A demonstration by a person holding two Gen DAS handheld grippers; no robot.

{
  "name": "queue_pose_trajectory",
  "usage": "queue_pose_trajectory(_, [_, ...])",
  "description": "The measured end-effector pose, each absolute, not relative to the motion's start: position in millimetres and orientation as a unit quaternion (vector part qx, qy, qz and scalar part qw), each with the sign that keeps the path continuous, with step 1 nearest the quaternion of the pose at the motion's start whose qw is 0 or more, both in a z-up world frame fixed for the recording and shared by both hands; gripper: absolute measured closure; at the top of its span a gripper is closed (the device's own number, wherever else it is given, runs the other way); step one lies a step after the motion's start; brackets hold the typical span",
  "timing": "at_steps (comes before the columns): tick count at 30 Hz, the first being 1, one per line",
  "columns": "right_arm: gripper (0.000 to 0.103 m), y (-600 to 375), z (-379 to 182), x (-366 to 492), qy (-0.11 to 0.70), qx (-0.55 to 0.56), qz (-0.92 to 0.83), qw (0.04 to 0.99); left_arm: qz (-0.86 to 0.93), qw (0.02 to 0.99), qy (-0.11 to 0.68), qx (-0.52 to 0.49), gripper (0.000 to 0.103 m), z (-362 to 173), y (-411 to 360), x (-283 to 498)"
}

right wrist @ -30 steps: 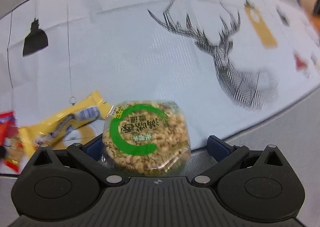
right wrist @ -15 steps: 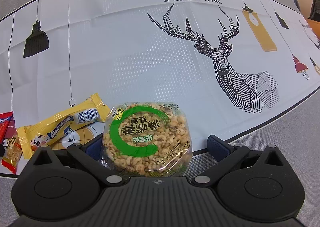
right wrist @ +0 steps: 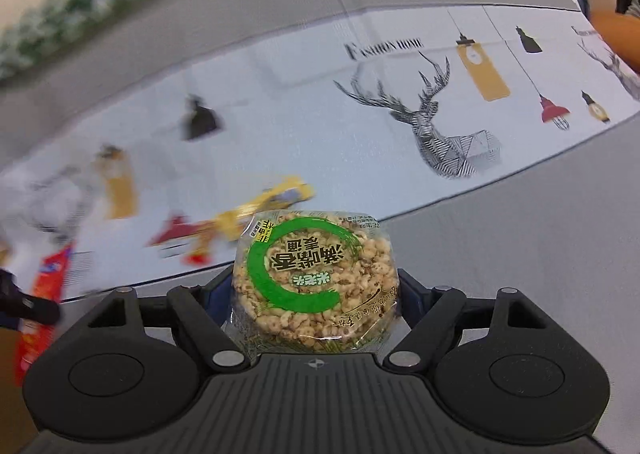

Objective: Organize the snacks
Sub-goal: 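Grasp the red spicy-strip bag with the left tool while the right tool grasps the round rice-cracker cake, then carry the spicy-strip bag and rice-cracker cake over the box with both tools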

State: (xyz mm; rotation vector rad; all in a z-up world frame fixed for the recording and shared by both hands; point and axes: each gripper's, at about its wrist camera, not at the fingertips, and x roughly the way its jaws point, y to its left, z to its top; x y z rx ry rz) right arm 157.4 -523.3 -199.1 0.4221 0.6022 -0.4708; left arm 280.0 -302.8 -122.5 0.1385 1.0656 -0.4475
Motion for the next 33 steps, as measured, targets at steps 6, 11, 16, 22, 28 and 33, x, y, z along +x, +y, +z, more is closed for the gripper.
queue_pose_trajectory(6, [0.022,-425,-128,60,0.267,0.208,-0.159,0.927,-0.222,0.855,0.462,0.077,0.055,-60,-210,165])
queue_pose_trajectory(11, [0.022,-351,-91,-9,0.266,0.183,-0.092,0.942,-0.193,0.871,0.442,0.095,0.055,-42,-137,94])
queue_pose_trajectory(16, [0.022,-291,-74,-51,0.27,0.174,-0.039,0.946,-0.158,0.89,0.416,0.097,0.055,-36,-75,42])
queue_pose_trajectory(22, [0.022,-245,-51,-78,0.251,0.13,-0.002,0.959,-0.144,0.909,0.384,0.074,0.055,-24,-37,2])
queue_pose_trajectory(28, [0.022,-224,-34,-97,0.232,0.101,0.011,0.967,-0.147,0.917,0.367,0.058,0.055,-15,-23,-19])
queue_pose_trajectory(33, [0.022,-218,-29,-106,0.225,0.092,0.012,0.97,-0.146,0.92,0.36,0.051,0.055,-11,-19,-27])
